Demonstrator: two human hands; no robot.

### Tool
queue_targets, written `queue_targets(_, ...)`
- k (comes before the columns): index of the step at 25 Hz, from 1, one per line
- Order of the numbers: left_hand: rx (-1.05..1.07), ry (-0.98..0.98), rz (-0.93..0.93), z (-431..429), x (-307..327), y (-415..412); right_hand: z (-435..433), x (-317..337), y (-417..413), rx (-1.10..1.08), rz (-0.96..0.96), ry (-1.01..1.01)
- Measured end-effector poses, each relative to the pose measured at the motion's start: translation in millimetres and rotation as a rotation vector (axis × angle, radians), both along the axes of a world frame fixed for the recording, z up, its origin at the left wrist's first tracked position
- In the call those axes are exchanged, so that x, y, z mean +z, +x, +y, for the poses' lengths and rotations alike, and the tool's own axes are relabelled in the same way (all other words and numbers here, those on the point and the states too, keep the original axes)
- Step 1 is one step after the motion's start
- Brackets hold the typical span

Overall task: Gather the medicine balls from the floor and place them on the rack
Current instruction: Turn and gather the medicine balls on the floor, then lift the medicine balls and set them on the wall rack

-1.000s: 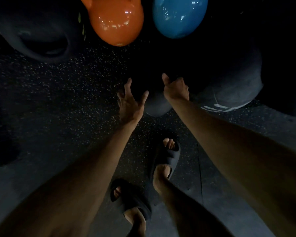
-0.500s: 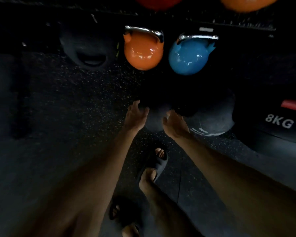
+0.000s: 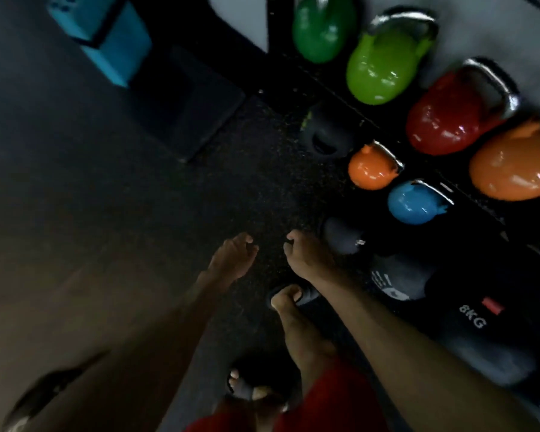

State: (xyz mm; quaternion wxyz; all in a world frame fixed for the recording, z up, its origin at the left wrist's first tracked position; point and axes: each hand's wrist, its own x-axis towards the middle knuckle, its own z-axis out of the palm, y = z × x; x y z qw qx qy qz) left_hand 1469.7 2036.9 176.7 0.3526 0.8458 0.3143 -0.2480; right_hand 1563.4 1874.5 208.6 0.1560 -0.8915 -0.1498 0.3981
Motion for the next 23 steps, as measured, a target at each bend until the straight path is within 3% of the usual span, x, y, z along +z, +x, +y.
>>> queue_targets(4,0.268,-0.152,-0.079,36,71,-154,64,67,-112,0.238,-0.029,-0.007)
queue_targets(9,0.516,-0.026,-0.051,56,108,-356,134,120,-277,0.626,-0.021,-0.014)
queue_targets(18,0.870,0.096,0.040,76,117,-577,237,127,-482,1.107,-0.014,-0.014)
queue_targets(23,1.014,0.032,0.095,126,115,-644,303,105,-553,1.192,0.053,-0.004)
